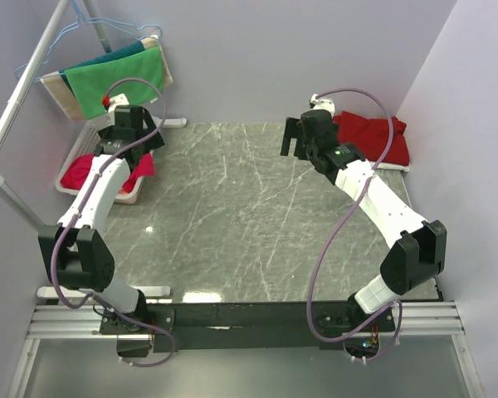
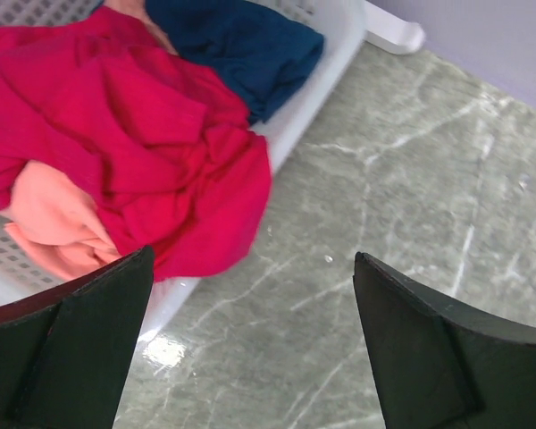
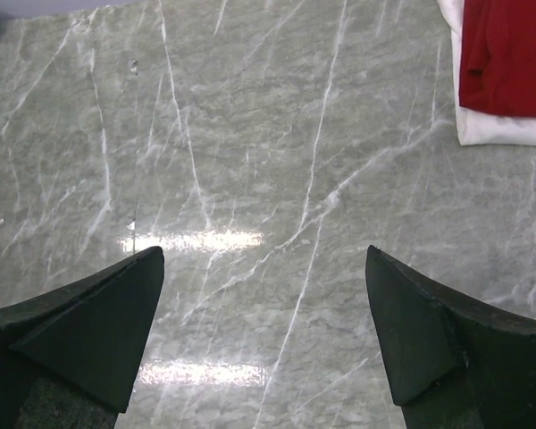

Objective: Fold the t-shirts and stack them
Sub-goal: Grab the tshirt from the pile

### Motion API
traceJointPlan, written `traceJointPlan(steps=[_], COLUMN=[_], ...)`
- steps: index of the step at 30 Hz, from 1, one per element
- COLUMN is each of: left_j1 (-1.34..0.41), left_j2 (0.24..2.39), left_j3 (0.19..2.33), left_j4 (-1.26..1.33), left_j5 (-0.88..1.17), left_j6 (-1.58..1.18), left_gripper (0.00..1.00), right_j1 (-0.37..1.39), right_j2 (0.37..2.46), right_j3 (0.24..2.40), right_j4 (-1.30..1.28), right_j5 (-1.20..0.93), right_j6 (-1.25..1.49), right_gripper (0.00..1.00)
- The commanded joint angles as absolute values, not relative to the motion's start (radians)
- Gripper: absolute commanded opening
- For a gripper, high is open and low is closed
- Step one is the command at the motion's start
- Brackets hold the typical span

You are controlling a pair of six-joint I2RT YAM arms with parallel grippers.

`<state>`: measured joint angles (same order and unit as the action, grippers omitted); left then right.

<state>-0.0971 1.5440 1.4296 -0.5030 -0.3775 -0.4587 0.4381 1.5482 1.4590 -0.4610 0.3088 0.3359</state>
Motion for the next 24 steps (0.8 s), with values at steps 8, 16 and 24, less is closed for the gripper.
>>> traceJointPlan(steps=[8, 16, 24], left_j1=[0.023, 0.086, 0.132], left_j2=[1.624, 1.738, 1.89], left_j3=[1.534, 1.615, 1.695], left_j4=[-0.534, -0.56, -0.636], left_j5=[-0.361, -0.406, -0.393], left_j6=[-0.518, -0.597, -0.647], left_gripper=[0.99, 0.91, 0.8], right_j1=[0.44, 0.44, 0.44], right_j2=[1.509, 1.528, 1.54], right_j3=[1.45, 1.447, 1.444], right_j4=[-0.466, -0.482, -0.489], right_j5=[0.353, 0.336, 0.351], right_j6=[0.376, 0.383, 0.374], right_gripper=[1.0, 1.0, 1.0])
